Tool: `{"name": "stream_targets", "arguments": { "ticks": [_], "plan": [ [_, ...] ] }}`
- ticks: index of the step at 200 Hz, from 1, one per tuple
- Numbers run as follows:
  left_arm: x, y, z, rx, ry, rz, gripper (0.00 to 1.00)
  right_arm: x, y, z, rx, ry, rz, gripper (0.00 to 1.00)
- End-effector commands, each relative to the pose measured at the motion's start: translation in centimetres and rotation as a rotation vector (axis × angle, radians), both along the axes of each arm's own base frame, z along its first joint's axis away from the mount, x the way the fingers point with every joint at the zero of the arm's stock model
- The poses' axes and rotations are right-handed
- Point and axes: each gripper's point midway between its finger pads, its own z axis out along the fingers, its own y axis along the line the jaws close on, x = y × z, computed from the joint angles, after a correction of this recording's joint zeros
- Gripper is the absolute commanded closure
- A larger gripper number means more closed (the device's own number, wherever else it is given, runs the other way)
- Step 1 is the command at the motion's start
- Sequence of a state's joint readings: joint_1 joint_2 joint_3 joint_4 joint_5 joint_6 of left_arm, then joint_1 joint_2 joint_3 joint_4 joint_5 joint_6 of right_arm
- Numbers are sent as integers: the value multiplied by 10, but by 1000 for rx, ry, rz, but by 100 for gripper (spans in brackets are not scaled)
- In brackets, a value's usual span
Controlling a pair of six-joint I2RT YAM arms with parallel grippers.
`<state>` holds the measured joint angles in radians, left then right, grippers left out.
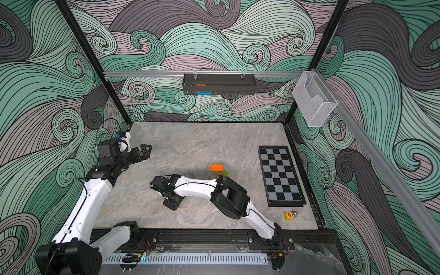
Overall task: Assemble a giraffe with lego
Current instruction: Pick up the lego brick from the center of the board, then assemble the lego brick with the lego brick.
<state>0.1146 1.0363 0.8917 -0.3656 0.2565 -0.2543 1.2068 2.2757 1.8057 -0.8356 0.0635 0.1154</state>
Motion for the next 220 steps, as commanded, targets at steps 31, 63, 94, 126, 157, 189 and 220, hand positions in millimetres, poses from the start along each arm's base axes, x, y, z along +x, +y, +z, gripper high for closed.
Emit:
{"name": "stream_targets", "arguments": {
  "ticks": [31,63,94,126,157,189,220],
  "plan": [
    [1,-7,6,-9,-26,-31,1,13,-15,52,41,-28,-71,79],
    [1,-27,5,-10,-60,-175,1,32,-41,91,95,-21,-203,78],
    [-4,-49,5,-45,-71,-308,1,53,-69,129,154,-52,-336,77],
    [-11,-67,6,-29,-93,-436,1,68,-100,157,195,-98,-437,77],
    [-15,-79,10,19,-120,-535,1,82,-137,175,203,-109,-543,78],
    [-15,-87,16,153,-131,-608,1,93,-171,189,234,-105,-670,78],
    [-23,-104,14,171,-126,-696,1,100,-198,200,242,-126,-749,78]
  ]
}}
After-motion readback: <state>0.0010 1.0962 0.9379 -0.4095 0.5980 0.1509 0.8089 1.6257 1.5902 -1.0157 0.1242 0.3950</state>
